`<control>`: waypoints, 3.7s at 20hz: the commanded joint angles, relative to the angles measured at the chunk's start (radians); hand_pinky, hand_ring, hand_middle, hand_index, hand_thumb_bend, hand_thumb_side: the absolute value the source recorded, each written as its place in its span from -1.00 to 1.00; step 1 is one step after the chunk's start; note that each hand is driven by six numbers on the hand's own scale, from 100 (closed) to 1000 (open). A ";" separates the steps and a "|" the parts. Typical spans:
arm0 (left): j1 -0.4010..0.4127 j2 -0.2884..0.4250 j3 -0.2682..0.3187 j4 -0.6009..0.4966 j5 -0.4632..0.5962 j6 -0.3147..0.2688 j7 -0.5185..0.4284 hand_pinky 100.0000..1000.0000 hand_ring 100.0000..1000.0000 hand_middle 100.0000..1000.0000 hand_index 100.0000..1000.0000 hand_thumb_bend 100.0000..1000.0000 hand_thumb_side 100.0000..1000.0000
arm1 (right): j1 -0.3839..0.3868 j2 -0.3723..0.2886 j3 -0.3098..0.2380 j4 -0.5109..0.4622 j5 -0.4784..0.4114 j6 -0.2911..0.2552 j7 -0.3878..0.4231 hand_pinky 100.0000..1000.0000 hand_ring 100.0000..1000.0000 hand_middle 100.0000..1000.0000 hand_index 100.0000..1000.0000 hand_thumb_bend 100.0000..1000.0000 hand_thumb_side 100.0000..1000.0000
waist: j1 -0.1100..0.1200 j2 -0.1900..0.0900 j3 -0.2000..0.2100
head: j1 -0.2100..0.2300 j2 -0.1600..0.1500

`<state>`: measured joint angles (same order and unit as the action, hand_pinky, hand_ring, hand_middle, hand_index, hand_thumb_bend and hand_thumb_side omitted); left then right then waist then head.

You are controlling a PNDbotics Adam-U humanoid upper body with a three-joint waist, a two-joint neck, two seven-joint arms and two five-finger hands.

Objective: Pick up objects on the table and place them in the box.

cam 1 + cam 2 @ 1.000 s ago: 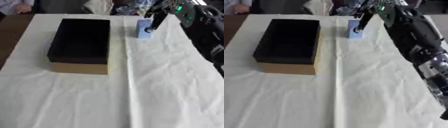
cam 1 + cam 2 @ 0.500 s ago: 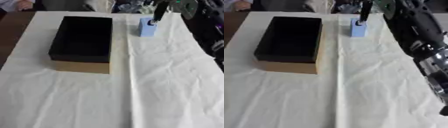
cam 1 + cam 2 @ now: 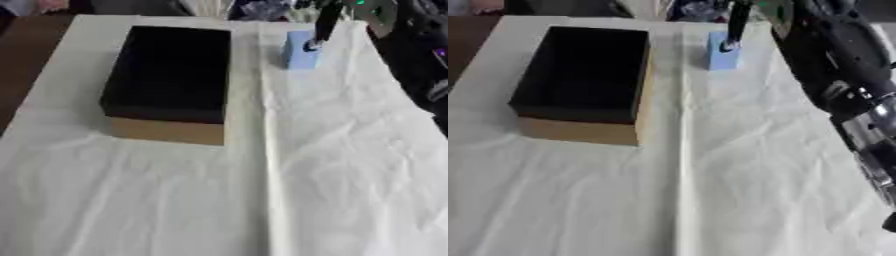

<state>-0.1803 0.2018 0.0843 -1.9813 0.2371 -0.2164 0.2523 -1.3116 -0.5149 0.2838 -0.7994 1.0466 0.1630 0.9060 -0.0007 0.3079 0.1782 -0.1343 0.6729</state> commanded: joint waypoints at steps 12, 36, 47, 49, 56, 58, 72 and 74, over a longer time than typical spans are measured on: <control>-0.011 0.005 -0.003 -0.019 -0.003 -0.001 -0.005 0.93 0.34 0.27 0.71 -1.00 0.02 | -0.034 -0.004 -0.034 0.026 0.106 0.007 0.001 1.00 1.00 1.00 1.00 -0.38 -1.00 | 0.006 -0.007 0.006 | -0.014 -0.032; -0.016 -0.006 -0.003 -0.019 -0.001 0.001 -0.007 0.94 0.35 0.28 0.72 -1.00 0.04 | -0.031 0.025 -0.048 0.076 0.147 0.020 0.001 1.00 1.00 1.00 1.00 -0.44 -1.00 | 0.005 0.015 0.016 | -0.020 -0.044; -0.017 -0.007 -0.003 -0.019 -0.001 0.004 -0.006 0.94 0.35 0.28 0.71 -1.00 0.05 | -0.031 0.026 -0.032 -0.003 0.184 0.048 -0.086 0.85 0.88 0.60 0.42 -0.65 -1.00 | 0.003 0.017 0.019 | -0.020 -0.044; -0.018 -0.008 -0.003 -0.019 -0.001 0.004 -0.006 0.94 0.35 0.28 0.71 -1.00 0.05 | -0.029 0.027 -0.029 -0.007 0.215 0.055 -0.138 0.77 0.80 0.46 0.27 -0.58 -1.00 | 0.002 0.017 0.018 | -0.020 -0.045; -0.017 -0.008 -0.003 -0.019 0.001 0.006 -0.007 0.94 0.35 0.28 0.71 -1.00 0.05 | -0.032 0.033 -0.033 -0.024 0.231 0.075 -0.248 0.66 0.64 0.04 -0.08 -0.65 -1.00 | 0.002 0.013 0.015 | -0.019 -0.039; -0.017 -0.007 -0.003 -0.019 0.002 0.006 -0.006 0.94 0.35 0.28 0.71 -1.00 0.05 | -0.039 0.032 -0.033 -0.063 0.198 0.083 -0.251 0.66 0.62 0.04 -0.07 -0.71 -1.00 | 0.002 0.010 0.013 | -0.020 -0.037; -0.017 0.002 -0.001 -0.019 0.005 0.004 -0.002 0.94 0.35 0.28 0.71 -1.00 0.04 | -0.017 -0.046 0.090 -0.533 -0.136 0.240 -0.172 0.61 0.54 0.06 0.01 -1.00 -1.00 | -0.005 -0.010 0.004 | -0.025 -0.031; -0.019 0.003 -0.001 -0.019 0.005 0.004 -0.002 0.94 0.35 0.28 0.71 -1.00 0.03 | -0.010 -0.059 0.107 -0.600 -0.187 0.272 -0.153 0.61 0.54 0.07 0.02 -1.00 -1.00 | -0.005 -0.012 0.000 | -0.025 -0.030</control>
<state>-0.1915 0.1848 0.0788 -1.9813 0.2409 -0.2108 0.2478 -1.3043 -0.5408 0.3881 -1.3436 0.8946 0.4083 0.7400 -0.0082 0.3212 0.1770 -0.1565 0.6401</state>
